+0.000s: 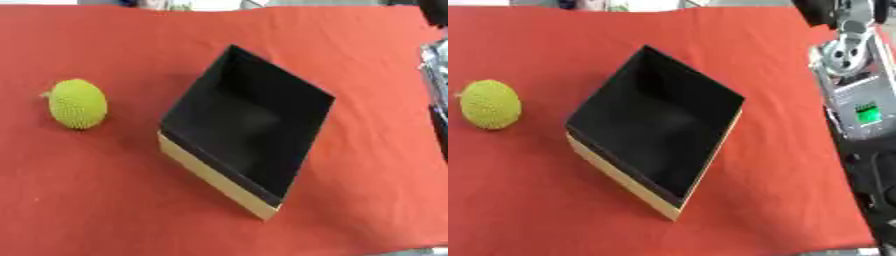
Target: Pick up objects on the table and place them in the box.
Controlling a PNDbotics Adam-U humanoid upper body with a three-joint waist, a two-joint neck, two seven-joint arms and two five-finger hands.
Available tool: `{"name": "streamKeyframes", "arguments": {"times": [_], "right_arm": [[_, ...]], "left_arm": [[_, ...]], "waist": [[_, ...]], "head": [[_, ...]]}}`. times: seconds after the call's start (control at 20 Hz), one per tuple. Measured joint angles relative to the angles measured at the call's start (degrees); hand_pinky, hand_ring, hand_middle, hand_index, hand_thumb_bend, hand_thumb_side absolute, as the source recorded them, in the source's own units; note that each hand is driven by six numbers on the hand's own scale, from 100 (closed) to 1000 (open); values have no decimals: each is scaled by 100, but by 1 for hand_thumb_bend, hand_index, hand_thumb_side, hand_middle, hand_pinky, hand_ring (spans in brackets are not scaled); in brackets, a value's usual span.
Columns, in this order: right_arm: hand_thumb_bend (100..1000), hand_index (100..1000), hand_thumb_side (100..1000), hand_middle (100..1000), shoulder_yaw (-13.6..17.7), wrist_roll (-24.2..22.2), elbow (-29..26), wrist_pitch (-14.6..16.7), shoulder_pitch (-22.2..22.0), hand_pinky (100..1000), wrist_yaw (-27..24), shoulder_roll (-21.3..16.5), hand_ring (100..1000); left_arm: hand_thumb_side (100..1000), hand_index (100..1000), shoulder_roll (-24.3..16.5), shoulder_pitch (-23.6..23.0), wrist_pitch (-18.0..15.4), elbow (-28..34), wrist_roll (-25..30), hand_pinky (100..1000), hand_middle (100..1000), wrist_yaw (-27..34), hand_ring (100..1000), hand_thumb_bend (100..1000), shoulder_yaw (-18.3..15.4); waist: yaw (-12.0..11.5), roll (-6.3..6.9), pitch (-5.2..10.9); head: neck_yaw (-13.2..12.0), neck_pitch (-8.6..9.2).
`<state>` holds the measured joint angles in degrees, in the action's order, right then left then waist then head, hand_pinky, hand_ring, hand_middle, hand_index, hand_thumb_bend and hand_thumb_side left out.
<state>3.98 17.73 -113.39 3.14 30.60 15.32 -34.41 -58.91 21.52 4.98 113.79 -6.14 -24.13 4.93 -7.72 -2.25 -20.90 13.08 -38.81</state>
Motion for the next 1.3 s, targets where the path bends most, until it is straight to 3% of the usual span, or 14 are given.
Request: {"name": "streamKeyframes", "arguments": {"times": [0.3, 0.6, 1.3], "right_arm": [[100, 642, 723, 513, -68, -58, 0, -9, 15, 705, -44, 42, 639], [100, 643, 723, 513, -89, -89, 0, -2, 19, 705, -74, 44, 640], [100, 644, 724, 512, -118, -103, 0, -12, 20, 706, -84, 50, 640]], "left_arm": [[688, 921, -1, 422, 82, 0, 1390, 861, 809, -28, 812, 395, 600], [657, 930, -1, 620, -2, 0, 2223, 873, 822, 287, 825, 416, 998], [628, 936, 38, 906, -116, 0, 2451, 886, 854, 552, 850, 425, 1298]], "waist": [[44, 1, 0], [63, 26, 0], [66, 40, 1]], "head": [[-97, 1], [-139, 1], [-142, -2]]}}
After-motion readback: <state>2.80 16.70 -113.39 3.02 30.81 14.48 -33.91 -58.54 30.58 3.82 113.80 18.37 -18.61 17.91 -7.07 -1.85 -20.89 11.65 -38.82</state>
